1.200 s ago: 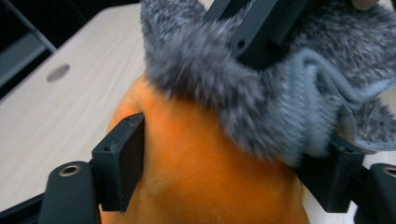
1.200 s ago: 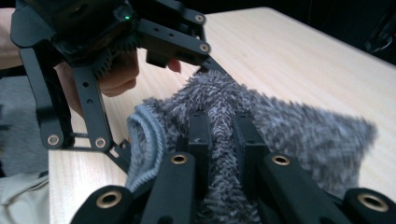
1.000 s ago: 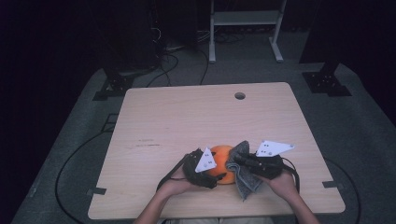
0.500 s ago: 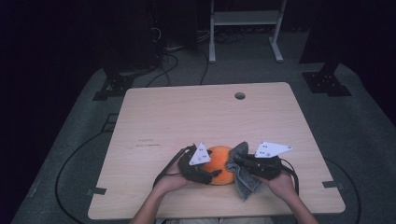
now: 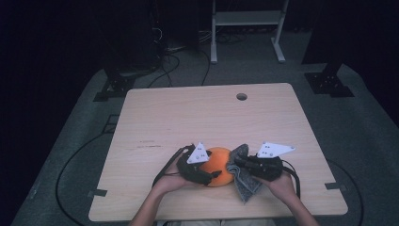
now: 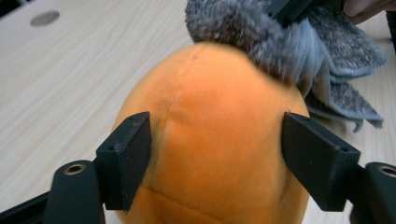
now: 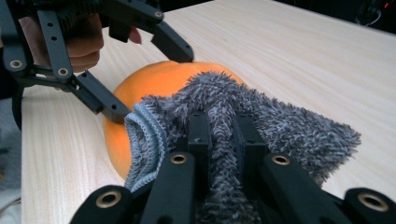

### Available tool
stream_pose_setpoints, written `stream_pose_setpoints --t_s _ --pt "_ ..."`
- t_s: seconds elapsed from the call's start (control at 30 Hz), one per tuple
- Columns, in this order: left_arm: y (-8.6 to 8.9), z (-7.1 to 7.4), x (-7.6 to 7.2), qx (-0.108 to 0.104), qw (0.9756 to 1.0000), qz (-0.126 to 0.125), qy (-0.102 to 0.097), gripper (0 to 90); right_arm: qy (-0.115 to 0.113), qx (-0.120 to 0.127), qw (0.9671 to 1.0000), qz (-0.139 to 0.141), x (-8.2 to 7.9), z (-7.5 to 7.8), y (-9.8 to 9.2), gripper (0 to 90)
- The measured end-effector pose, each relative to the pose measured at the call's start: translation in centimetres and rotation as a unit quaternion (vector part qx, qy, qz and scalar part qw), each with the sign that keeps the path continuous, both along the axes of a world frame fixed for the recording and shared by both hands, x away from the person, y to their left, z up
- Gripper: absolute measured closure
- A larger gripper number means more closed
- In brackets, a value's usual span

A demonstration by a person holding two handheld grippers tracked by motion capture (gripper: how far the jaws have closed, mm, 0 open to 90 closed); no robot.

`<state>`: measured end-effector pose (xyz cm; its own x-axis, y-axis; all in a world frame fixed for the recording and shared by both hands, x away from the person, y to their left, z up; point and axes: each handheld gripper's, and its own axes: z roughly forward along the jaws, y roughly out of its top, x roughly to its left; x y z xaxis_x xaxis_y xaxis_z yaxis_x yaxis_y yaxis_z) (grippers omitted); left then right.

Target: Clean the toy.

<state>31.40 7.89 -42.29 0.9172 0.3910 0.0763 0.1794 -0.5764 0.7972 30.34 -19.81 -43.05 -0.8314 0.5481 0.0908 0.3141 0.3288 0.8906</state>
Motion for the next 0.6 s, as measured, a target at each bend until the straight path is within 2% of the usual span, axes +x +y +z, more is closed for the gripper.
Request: stream_pose_setpoints --t_s 0.1,0.27,0.4,0.47,0.5,0.6 --pt "0.6 -0.1 0.3 0.0 0.9999 -0.001 0.012 26.0 0.02 0.004 0.9998 -0.007 0.4 -0.7 -0.5 79.3" --pt "1.0 -0.3 0.4 -0.002 0.9997 -0.001 0.023 26.1 0.035 -0.015 0.9991 -0.019 0.6 -1.3 -1.3 79.3" --pt "1.1 -0.3 0.4 0.0 0.9997 -0.003 0.023 26.2 0.022 0.018 0.9995 -0.01 0.3 -0.4 -1.1 79.3" --pt "1.2 -0.3 0.4 -0.002 0.9997 -0.004 0.024 26.1 0.02 0.009 0.9998 -0.005 0.3 -0.4 -0.7 79.3" --pt "1.2 -0.3 0.4 -0.003 0.9997 -0.005 0.024 26.1 0.024 0.001 0.9997 -0.004 0.3 -0.6 -0.5 79.3" --pt "1.2 -0.4 0.4 -0.004 0.9997 -0.005 0.024 26.1 0.048 0.0 0.9988 -0.007 0.7 -1.4 -0.9 79.3"
